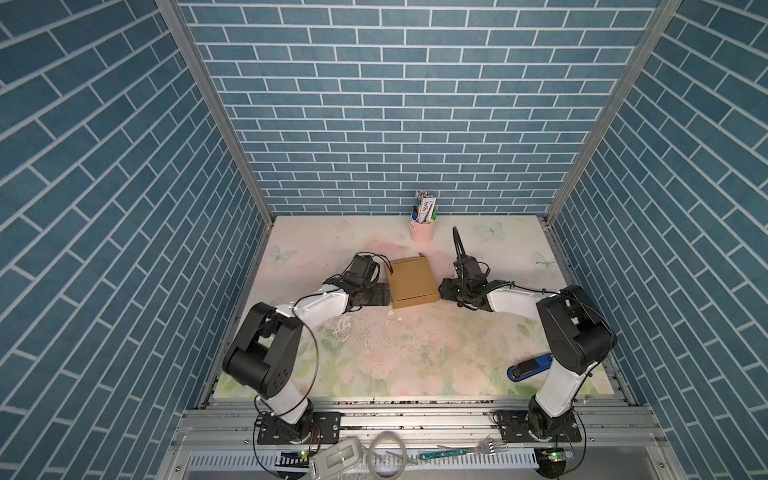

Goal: Fold the paper box

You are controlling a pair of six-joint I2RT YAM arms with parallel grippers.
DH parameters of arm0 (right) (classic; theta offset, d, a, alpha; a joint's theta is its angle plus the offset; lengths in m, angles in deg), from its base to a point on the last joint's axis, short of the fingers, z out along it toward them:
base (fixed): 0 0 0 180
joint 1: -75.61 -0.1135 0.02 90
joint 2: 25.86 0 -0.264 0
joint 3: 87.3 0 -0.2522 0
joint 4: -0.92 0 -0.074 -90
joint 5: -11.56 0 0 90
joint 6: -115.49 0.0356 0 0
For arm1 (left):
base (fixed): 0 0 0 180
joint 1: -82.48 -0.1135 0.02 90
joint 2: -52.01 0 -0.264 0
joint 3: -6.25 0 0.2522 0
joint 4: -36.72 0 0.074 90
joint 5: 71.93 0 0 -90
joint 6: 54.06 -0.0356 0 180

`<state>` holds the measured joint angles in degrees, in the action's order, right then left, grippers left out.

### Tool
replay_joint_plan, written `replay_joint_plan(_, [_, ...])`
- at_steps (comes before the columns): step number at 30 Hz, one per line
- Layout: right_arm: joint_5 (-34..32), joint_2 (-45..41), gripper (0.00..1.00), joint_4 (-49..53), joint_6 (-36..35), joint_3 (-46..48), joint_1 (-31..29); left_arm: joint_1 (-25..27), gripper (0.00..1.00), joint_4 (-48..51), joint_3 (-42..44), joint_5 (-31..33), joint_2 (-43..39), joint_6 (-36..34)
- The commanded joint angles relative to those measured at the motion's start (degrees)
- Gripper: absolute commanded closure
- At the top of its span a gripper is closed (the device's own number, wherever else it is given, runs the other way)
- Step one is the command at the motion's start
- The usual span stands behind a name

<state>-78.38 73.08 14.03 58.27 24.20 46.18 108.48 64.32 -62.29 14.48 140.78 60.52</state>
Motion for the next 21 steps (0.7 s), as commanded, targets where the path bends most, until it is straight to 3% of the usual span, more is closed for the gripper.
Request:
replay_joint_plan(1, [-4.62,-9.26,0.39,4.06,-6.51,-0.43,2.11,-1.45,0.04,6.59,-1.82,5.10,-7.80,-1.23])
replay_joint_plan(8, [-11.73,-29.39,0.30,4.52,-16.73,9.51,5.58,-5.31,0.00,10.59,2.95,11.66,-26.87,-5.14])
replay_joint_plan(12, [-12.93,-40.46,0.25,0.92,-17.83,17.33,13.12,-11.50,0.00,11.00,6.97,16.36,-34.46,-5.31])
replay_joint_plan(16, [-12.46,-46.23,0.22,-2.39,-19.18,23.63,21.41,-17.74,0.00,7.69,10.14,17.97,-37.09,-6.34])
replay_joint_plan(21, [-8.41,-44.42,0.19,-10.90,-17.51,30.63,30.88,-24.50,0.00,1.07,14.04,17.25,-32.09,-7.48])
